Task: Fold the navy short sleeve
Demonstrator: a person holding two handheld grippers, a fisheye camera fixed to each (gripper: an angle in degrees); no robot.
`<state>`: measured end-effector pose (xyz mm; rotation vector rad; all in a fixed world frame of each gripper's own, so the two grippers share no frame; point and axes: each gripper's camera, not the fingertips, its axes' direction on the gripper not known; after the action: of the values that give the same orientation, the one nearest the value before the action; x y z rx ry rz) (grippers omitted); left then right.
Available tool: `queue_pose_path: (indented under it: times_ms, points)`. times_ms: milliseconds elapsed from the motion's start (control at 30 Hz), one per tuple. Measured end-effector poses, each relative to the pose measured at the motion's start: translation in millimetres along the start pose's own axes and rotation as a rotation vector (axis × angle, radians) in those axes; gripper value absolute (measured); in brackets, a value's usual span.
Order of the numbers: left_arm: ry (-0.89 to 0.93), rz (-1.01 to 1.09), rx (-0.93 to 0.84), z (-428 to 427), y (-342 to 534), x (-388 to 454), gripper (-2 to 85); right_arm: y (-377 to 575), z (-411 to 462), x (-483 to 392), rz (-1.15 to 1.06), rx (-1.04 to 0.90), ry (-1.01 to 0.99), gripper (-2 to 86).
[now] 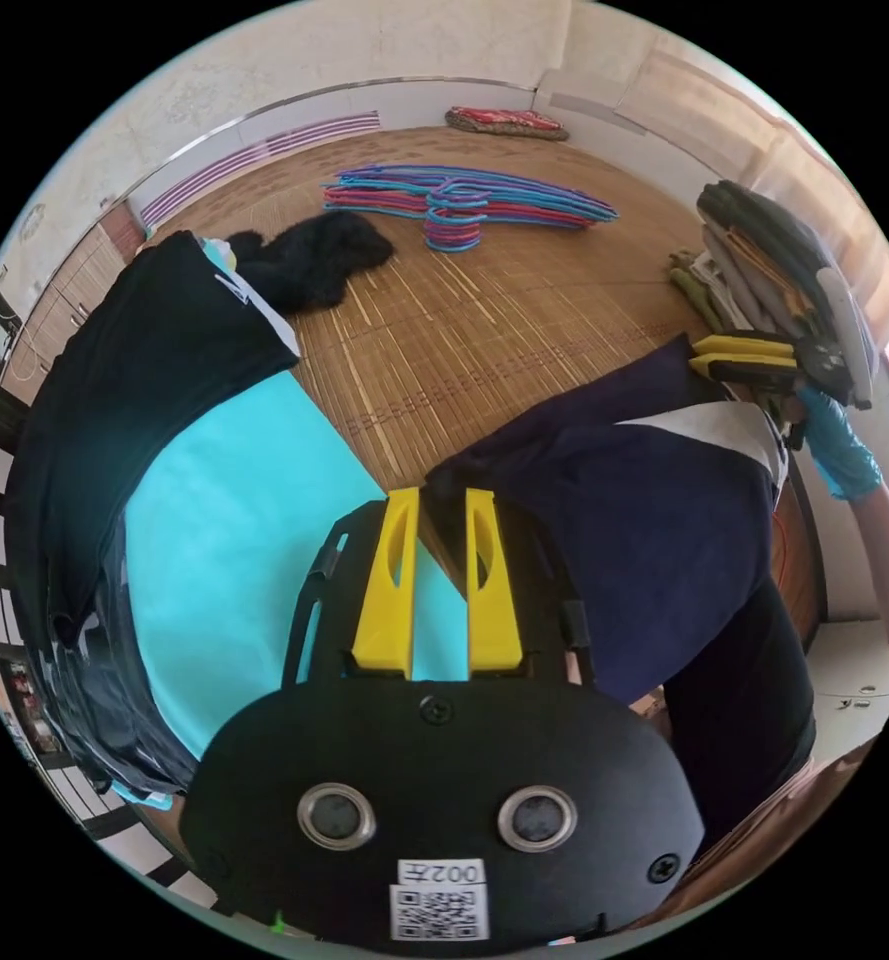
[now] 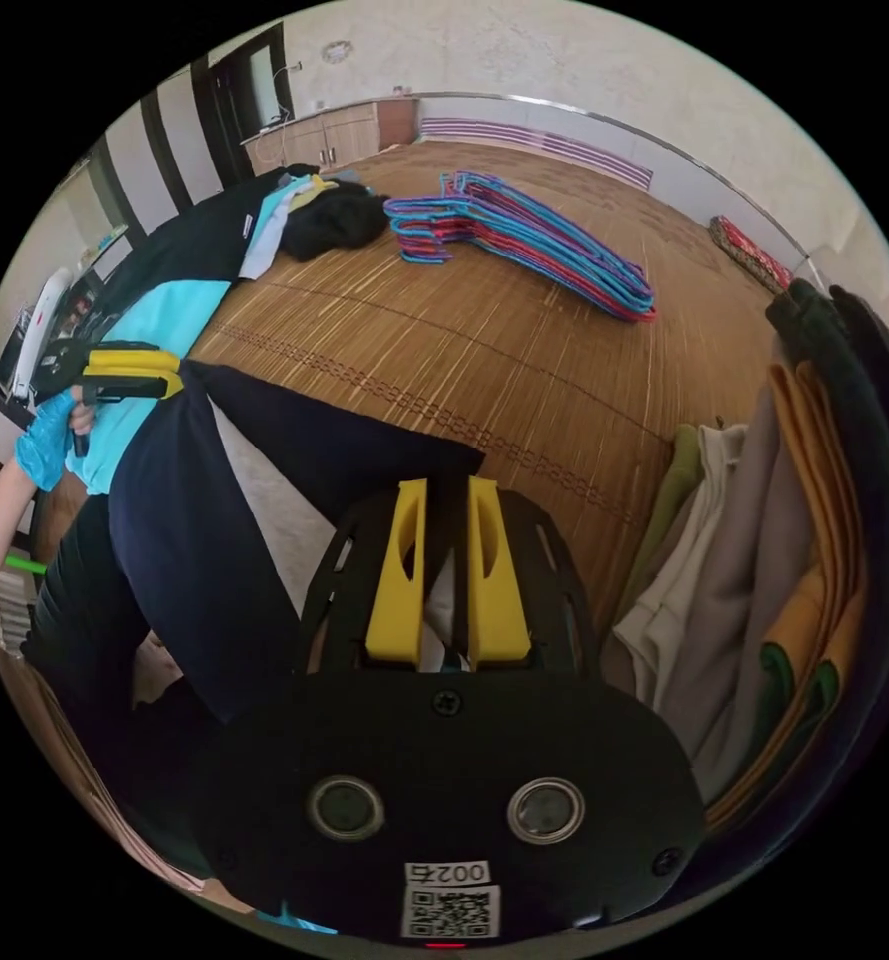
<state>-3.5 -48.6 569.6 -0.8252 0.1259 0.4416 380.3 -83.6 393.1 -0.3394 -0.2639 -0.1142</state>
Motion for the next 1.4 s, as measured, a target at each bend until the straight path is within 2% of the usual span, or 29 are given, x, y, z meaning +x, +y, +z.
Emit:
queue_pose_path:
  times_ms: [367,633,867,967,1100,1200,1400]
  points:
    - [-0.106,0.106,-0.106,26,-87,16,1.5,-58,5,43,-0.030,-0.109,0.106,6.1]
    - [-0.201,0.165,-0.096,47,-136,14,0.5,-85,9,75,-0.018,-0.073,0.128,5.8]
    - [-0.104,0.044,-0.069,47,-137,-14,-0.3,-80,-6,95,-0.005,-0.043,0.100,5.6]
    - [-0.134,0.015,-0.035,39,-125,-23,-0.9,-67,-25,96,-0.012,-0.002,0.137,5.2]
    - [-0.033,0.022,0.044,31,-112,-26,0.9,-45,-50,93,-0.027,0.066,0.076,6.0]
    - [0.023,-0.001,0.038,38,-107,-27,2.8,-22,-64,87,-0.037,0.072,0.054,6.9]
    - [0.013,-0.044,0.020,60,-90,-28,2.7,31,-73,95,0.088,0.079,0.086,8.5]
